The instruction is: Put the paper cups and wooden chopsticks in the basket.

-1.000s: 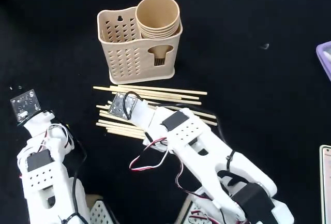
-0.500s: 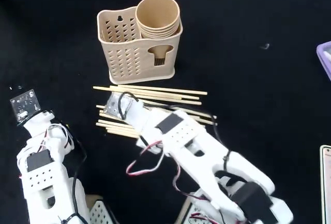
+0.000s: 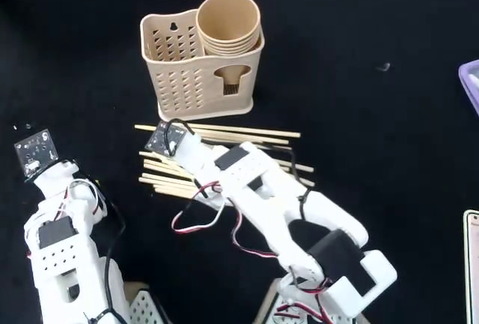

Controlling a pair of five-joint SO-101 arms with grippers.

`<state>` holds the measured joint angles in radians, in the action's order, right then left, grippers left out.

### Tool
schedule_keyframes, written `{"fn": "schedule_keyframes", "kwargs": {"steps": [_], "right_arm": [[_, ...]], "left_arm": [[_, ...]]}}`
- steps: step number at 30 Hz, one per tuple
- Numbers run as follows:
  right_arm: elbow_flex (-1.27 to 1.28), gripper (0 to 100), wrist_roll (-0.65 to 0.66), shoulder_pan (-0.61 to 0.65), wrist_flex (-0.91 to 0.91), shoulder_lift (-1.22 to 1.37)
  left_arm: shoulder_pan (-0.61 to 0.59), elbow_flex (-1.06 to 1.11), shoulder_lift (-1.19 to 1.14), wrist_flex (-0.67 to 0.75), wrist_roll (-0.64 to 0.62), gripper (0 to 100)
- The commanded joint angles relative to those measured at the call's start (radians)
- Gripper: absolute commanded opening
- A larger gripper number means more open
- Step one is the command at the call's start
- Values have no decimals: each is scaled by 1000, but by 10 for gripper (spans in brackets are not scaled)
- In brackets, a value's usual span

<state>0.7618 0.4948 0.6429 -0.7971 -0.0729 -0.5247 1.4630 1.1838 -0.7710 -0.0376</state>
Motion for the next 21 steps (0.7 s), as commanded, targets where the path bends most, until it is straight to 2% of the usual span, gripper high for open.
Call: {"fn": "schedule_keyframes", "kwargs": {"steps": [1, 21], "right_arm": [[-45, 136, -3, -12, 17, -4], [-22, 126, -5, -14, 15, 2]], "left_arm": [[-7, -67, 15, 17, 0, 145], [-7, -68, 15, 17, 0, 145]]}}
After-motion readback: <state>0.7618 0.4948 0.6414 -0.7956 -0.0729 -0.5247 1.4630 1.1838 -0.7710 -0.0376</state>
